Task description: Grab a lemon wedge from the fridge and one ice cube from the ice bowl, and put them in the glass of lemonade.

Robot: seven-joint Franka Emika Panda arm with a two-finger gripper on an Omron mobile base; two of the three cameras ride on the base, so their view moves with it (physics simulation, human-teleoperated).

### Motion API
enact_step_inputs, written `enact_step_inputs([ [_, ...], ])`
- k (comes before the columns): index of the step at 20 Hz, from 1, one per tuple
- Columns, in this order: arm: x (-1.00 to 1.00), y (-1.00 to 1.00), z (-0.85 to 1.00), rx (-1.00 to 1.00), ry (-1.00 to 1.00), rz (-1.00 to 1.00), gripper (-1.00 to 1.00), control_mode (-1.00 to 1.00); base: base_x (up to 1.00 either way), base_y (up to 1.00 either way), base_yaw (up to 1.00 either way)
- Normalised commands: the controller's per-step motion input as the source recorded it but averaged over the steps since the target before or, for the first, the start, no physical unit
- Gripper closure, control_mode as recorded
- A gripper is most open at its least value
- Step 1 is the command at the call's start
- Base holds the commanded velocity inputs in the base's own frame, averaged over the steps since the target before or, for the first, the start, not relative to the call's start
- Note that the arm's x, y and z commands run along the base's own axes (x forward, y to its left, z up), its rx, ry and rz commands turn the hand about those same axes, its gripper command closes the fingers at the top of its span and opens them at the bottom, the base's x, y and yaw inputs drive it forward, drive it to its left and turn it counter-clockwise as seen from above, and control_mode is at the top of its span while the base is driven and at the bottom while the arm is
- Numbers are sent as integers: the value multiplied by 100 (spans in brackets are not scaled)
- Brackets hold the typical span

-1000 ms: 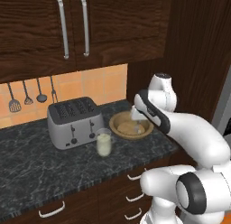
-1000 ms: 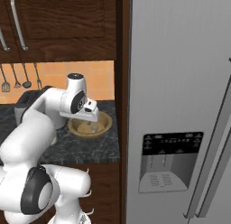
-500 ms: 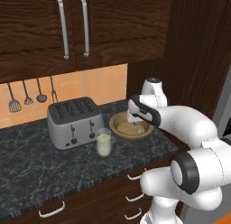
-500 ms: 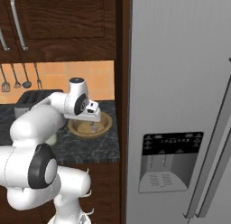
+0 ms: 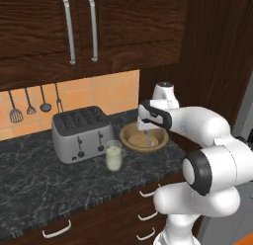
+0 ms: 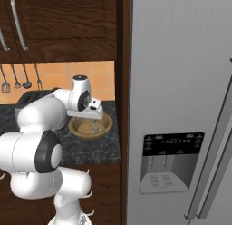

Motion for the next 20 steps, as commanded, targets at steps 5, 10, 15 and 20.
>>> enact_step_inputs([
  [5, 4, 0, -21, 0, 0, 0, -100, -100, 0, 0, 0],
  [10, 0, 0, -21, 0, 0, 0, -100, -100, 0, 0, 0],
  [15, 0, 0, -11, 0, 2, 0, -100, -100, 0, 0, 0],
  [20, 0, 0, -23, 0, 3, 0, -100, -100, 0, 0, 0],
])
